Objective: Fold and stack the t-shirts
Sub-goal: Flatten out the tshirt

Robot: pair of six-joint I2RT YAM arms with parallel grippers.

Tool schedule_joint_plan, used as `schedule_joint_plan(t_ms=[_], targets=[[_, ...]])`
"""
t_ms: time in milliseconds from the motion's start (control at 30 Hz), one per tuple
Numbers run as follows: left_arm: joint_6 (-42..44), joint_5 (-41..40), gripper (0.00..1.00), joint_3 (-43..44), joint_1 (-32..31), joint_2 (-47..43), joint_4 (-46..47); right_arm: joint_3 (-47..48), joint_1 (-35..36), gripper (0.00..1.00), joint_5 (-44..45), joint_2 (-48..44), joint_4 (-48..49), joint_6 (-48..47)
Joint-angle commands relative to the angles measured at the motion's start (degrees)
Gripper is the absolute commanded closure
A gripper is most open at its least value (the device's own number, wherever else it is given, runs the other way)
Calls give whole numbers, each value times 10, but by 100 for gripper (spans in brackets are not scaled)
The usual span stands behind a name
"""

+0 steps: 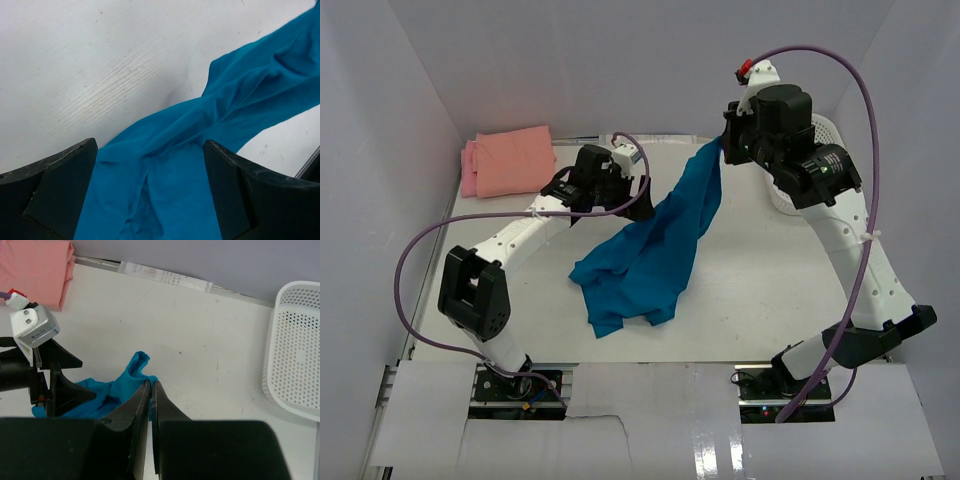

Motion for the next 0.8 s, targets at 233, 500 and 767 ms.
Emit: schedule_joint_plan(t_ms=[233,500,767], targets=[[110,-216,2,-79,-152,-88,23,5,-69,92,-87,1,10,-15],[26,-403,8,-115,-235,-114,-18,1,-87,92,-115,27,14,-14],[-36,-545,19,-120,-237,-68,-54,-13,-88,92,-121,27,21,-12]])
